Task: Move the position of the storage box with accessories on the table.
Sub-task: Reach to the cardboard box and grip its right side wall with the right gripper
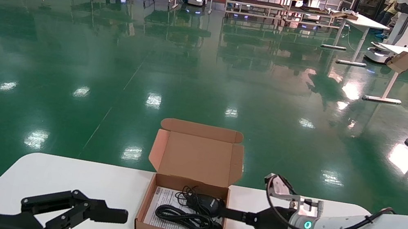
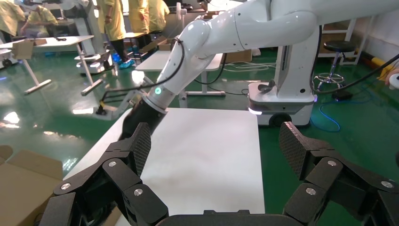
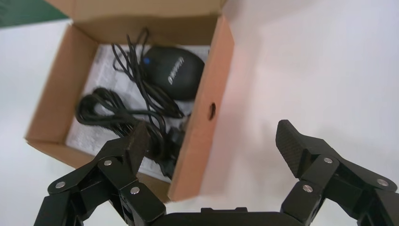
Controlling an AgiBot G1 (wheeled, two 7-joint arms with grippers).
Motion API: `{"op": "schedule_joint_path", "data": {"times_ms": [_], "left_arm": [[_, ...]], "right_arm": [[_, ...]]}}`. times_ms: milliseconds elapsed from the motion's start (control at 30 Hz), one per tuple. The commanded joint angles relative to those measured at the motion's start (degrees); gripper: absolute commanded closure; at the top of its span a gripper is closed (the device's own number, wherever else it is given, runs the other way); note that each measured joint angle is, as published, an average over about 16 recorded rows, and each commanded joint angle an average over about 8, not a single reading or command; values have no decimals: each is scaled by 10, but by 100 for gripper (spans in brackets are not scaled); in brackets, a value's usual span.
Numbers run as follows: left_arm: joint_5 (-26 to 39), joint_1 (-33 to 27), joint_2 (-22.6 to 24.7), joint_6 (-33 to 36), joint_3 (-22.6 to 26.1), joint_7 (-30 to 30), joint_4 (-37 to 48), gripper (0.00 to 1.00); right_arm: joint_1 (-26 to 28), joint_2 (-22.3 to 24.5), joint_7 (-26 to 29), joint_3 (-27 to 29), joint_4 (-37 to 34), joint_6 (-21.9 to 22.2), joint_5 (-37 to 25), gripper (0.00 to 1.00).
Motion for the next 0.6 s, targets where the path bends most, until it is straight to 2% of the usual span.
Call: {"op": "schedule_joint_path", "data": {"times_ms": [33,600], "left_arm": [[0,0,0,0,0,0,0,0],[0,0,0,0,0,0,0,0]], "right_arm": [[-2,-1,14,-8,7,0,-10,0],[-37,-2,67,-41,60,59,-26,0]]}}
